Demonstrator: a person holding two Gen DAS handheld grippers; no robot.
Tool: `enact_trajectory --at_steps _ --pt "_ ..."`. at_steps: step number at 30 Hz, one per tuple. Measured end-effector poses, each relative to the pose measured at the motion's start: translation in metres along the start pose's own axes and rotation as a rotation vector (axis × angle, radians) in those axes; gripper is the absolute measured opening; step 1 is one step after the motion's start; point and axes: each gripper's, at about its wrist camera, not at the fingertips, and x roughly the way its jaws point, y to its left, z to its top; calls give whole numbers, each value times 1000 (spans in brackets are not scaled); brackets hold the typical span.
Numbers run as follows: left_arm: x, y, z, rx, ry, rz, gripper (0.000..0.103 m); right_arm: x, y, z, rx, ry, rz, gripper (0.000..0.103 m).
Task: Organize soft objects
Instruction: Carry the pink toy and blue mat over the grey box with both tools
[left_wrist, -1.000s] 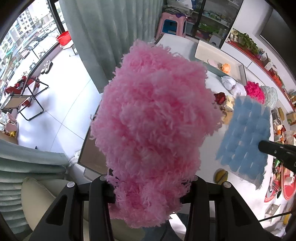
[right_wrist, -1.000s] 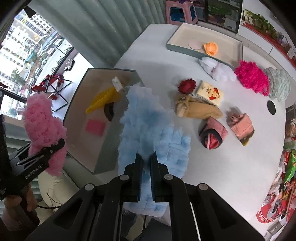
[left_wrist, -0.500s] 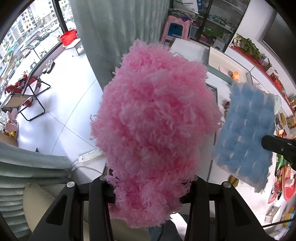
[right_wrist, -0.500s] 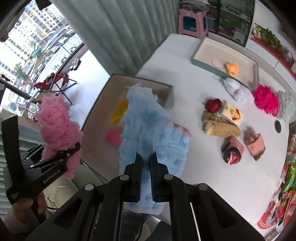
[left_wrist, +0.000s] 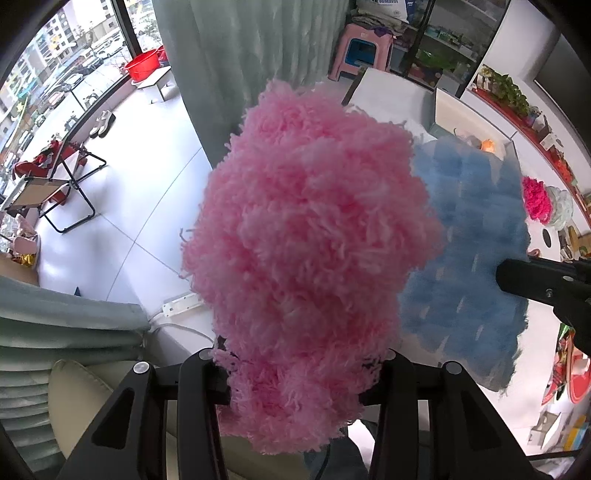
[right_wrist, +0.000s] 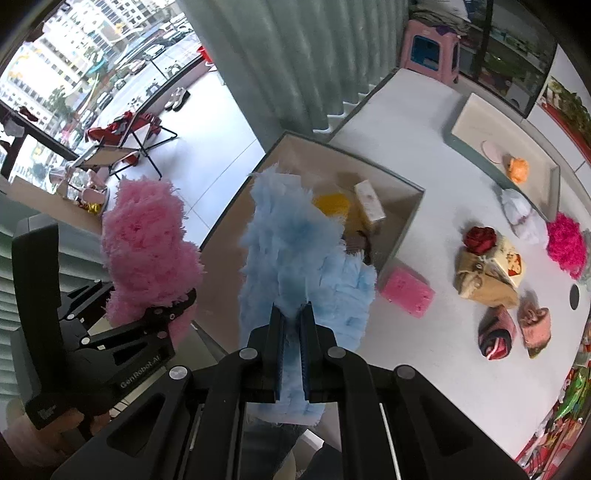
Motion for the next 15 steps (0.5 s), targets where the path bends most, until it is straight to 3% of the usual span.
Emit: enact_trajectory --at_steps 15 --pt "14 -5 0 3 27 21 45 25 13 10 -22 45 -2 8"
